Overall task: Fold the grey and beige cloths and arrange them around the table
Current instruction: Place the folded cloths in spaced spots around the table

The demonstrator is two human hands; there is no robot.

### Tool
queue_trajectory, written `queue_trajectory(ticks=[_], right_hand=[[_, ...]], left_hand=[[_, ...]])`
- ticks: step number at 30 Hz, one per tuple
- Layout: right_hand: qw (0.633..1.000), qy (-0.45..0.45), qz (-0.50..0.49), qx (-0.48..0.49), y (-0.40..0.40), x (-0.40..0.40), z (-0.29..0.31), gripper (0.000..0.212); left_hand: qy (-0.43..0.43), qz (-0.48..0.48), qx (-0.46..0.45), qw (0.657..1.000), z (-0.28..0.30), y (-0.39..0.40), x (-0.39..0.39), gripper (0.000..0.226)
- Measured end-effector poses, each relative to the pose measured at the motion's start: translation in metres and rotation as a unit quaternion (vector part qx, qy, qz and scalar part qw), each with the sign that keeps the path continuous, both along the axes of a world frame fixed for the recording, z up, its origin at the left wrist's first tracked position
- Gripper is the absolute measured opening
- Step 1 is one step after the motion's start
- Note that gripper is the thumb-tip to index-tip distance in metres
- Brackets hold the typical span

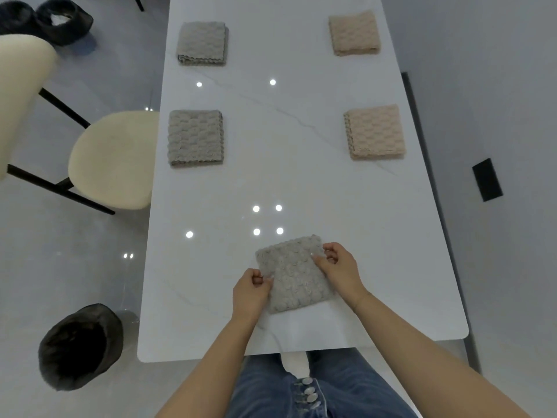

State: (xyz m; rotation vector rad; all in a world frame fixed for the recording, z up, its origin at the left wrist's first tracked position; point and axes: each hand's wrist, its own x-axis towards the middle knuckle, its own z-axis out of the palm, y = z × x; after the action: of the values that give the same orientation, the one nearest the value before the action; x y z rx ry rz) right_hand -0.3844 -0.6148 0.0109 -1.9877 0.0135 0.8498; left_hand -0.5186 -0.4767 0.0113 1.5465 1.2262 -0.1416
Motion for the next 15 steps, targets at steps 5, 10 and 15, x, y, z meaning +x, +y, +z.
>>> queue_trajectory(ticks=[5,10,15], right_hand=[[0.997,-0.047,0.03,-0.054,0.005,0.003,-0.014,0.02],[0.995,-0.054,0.036,-0.079,0.001,-0.002,-0.01,0.025],[0.998,-0.017,0.03,-0.058,-0.021,-0.016,0.001,0.025]], left_hand=[[0.014,0.027,0.027,0.999,-0.007,-0.006,0.003,0.009],[-0.039,0.048,0.02,0.998,-0.008,-0.011,0.001,0.027],[-0.062,0.067,-0.023,0.996,-0.011,-0.011,0.004,0.022]])
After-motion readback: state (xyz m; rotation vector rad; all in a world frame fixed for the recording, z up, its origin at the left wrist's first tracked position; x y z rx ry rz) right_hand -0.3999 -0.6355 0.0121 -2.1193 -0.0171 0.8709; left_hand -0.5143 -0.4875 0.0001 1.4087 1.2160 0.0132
